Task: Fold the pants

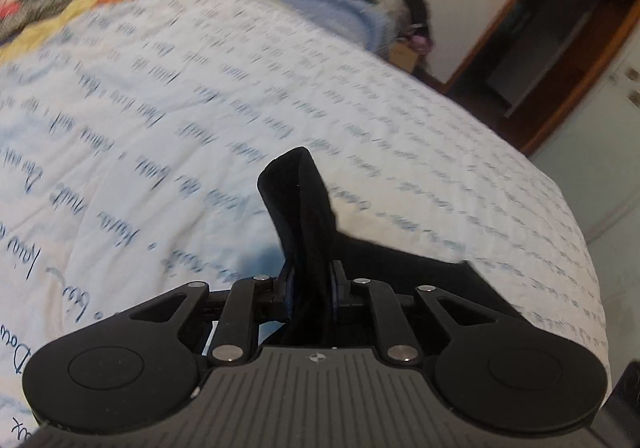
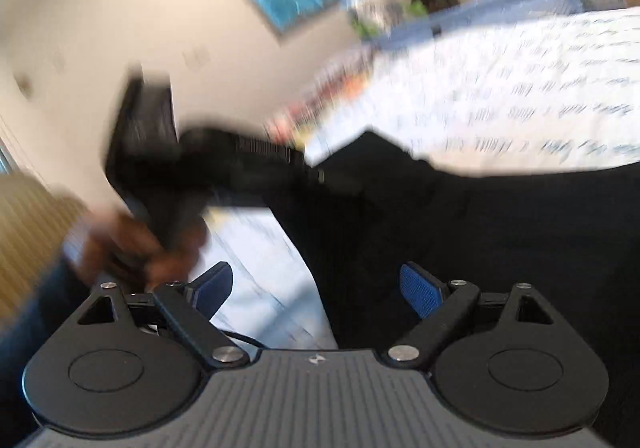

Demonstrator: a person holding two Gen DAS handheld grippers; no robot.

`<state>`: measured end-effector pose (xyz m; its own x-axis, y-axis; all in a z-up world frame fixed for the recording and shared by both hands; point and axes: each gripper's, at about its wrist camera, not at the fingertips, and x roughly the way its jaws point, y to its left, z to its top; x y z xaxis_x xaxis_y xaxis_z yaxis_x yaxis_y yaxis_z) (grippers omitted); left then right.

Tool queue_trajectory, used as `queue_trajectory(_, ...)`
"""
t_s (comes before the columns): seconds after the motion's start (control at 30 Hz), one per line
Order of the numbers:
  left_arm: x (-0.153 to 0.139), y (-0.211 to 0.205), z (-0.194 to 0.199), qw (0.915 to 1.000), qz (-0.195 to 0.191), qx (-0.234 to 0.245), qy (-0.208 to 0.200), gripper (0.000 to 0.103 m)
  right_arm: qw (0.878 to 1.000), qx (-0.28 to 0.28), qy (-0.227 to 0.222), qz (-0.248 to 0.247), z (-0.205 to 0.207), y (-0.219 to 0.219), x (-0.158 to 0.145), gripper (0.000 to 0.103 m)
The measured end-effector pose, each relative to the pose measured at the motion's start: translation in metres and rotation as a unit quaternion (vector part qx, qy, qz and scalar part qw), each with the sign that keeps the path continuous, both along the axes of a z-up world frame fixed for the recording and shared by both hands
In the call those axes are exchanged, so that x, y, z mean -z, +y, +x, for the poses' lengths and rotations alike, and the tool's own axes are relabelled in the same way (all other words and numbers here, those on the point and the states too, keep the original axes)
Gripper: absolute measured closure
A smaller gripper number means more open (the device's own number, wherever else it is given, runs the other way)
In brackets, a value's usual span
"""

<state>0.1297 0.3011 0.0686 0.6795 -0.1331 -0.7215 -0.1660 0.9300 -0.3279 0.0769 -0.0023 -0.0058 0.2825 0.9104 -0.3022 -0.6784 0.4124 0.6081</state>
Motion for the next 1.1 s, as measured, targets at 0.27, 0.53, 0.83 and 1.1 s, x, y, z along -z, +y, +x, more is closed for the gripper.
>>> queue_trajectory(0.27,-0.056,-0.165,-0.019,0.98,0.013,0.181,-0.083,0.092,0.976,0.174,0.079,0.104,-0.016,-0.199,0.016,0.011)
queue_trajectory(0.53,0.0,-0.197,-0.031,0.9812,0.03,0.19,-0.015,0.065,0.945,0.246,0.145,0.159,-0.045,-0.289,0.054,0.011)
queue_trajectory(0.83,0.015,-0.045,-0.06,0.9962,-0.026,-0.083,-0.004,0.041,0.896,0.106,0.356,0.245,0.022,-0.195,0.097,0.009)
queue_trajectory(1.1,0.051,-0.044,-0.053,0.9948,-0.096,-0.035,0.01,0.034,0.927,0.049,0.354,0.113,0.077,-0.094,0.079,0.009)
